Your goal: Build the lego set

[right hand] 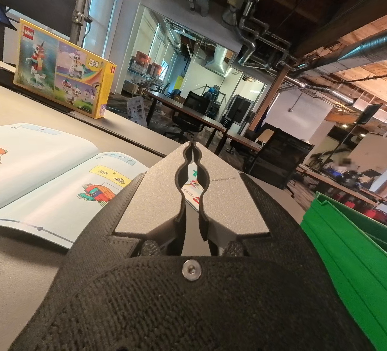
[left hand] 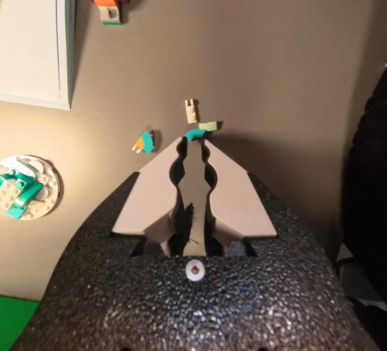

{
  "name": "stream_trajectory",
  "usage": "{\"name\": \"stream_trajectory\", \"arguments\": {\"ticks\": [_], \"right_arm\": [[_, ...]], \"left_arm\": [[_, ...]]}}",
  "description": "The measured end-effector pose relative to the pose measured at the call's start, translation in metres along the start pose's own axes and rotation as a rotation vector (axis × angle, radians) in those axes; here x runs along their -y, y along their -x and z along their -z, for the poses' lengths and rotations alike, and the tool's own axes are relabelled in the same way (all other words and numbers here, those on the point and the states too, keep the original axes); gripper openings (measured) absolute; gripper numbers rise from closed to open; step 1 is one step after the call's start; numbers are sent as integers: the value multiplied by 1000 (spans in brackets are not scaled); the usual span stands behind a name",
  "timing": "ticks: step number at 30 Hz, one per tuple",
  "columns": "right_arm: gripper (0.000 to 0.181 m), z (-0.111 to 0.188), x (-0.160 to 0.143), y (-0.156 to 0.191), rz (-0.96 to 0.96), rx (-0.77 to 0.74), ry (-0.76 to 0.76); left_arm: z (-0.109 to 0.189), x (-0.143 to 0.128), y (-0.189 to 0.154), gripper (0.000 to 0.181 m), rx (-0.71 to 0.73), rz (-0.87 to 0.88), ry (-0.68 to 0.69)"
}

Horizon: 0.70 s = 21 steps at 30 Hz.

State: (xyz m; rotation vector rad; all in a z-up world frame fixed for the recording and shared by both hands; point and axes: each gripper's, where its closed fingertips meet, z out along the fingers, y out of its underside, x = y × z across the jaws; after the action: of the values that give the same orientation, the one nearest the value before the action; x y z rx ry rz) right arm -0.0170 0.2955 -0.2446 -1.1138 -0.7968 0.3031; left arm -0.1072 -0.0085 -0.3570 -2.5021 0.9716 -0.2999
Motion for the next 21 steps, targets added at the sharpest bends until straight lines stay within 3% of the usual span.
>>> {"name": "stream_trajectory", "arguments": {"ticks": [3, 6, 8, 10, 12, 13, 17, 21], "right_arm": [[0, 0, 0, 0, 0, -3, 1], [0, 0, 0, -1, -2, -5, 2], [0, 0, 0, -1, -4, -6, 1], [0, 0, 0, -1, -3, -5, 0], [0, 0, 0, -1, 0, -3, 1], [0, 0, 0, -1, 1, -2, 1], [0, 0, 0, -1, 2, -4, 1], [0, 0, 0, -1, 3, -6, 4]], "left_arm": [[15, 12, -1, 11, 24, -19, -94], [51, 27, -4, 10, 74, -29, -260], [83, 28, 2, 9, 166, -20, -373], [127, 21, 27, 20, 385, 36, -481], [192, -6, 69, 21, 737, 168, -574], [218, -25, 79, 21, 832, 224, -588], [273, -99, 93, 23, 948, 465, -540], [286, -151, 93, 21, 995, 550, -406]]}}
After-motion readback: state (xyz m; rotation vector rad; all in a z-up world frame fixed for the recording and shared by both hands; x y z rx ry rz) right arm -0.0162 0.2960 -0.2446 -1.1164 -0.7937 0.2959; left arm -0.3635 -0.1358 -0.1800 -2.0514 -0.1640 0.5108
